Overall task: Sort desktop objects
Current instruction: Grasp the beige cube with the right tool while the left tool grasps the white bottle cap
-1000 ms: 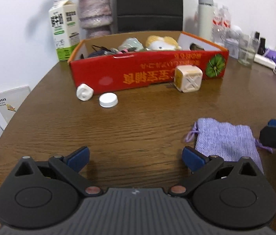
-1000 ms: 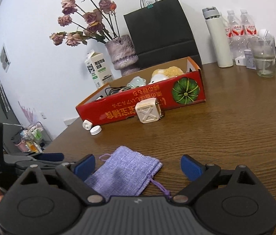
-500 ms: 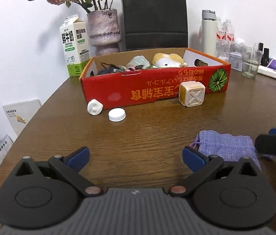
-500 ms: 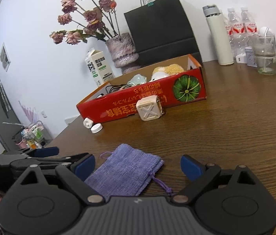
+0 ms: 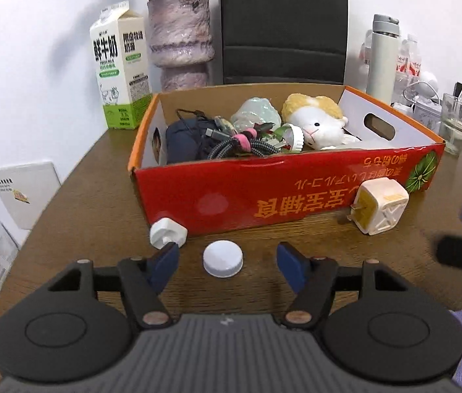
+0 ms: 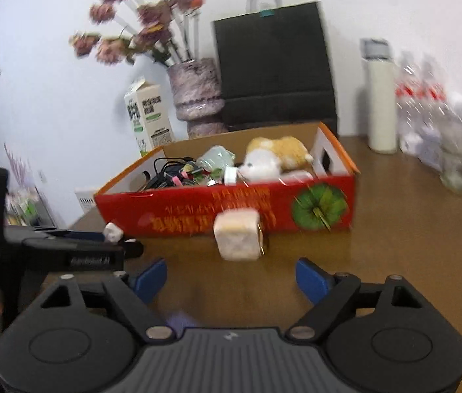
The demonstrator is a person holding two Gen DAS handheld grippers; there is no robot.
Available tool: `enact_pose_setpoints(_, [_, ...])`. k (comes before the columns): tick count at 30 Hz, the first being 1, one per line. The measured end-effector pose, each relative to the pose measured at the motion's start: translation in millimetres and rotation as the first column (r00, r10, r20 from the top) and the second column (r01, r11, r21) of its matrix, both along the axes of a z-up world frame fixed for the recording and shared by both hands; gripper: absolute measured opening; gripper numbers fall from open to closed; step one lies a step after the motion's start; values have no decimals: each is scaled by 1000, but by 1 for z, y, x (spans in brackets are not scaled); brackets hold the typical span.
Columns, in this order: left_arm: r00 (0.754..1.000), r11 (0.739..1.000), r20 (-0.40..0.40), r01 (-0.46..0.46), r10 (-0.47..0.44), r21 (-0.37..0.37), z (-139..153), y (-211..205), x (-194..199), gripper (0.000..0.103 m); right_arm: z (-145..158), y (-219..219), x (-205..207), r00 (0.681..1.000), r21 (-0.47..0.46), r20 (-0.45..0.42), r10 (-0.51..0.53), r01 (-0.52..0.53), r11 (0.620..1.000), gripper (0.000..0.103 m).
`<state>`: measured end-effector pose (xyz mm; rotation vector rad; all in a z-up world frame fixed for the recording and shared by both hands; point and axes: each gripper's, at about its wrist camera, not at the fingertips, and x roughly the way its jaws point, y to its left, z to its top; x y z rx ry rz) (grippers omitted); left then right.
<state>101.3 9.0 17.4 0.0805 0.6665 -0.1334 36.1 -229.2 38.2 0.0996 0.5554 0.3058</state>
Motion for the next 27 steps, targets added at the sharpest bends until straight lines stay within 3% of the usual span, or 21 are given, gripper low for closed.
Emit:
enact_pose_setpoints(3, [1000,1000,-15,8,-8,-22,-5,3,4,68,-4,19,35,1000,-79,-24,3,-5,997,70])
enact_pose_setpoints(8, [999,999,-31,11,-13,-47,-9,8,10,64,-12,28,69,997,-128,-51,-52,45,991,68])
enact_pose_setpoints(9, [1000,999,-27,6,-8,-47,-9,8,9,57,-14,26,73,996,-114,-63,-57,50,992,64])
enact_pose_setpoints(11, [1000,999,-22,-5,4,-42,-9,8,9,53,-18,21,76,996,-84,-76,-41,35,996,54])
enact_pose_setpoints(13, [1000,999,-13,-10,10,-34,-9,7,7,29,-23,19,75,997,-49,-74,-13,9,999,48])
enact_pose_setpoints(17, [1000,999,-9,-11,11,-31,-9,6,2,29,-23,21,70,998,-61,-59,-25,22,998,47])
enact_pose_setpoints(21, [1000,1000,-10,7,-7,-19,-8,-2,-4,29,-15,6,56,999,-12,-12,-53,53,999,43])
enact_pose_setpoints(27, [997,996,-57,-64,61,-59,5,-13,-23,29,-5,-23,23,991,72,79,-108,102,992,43])
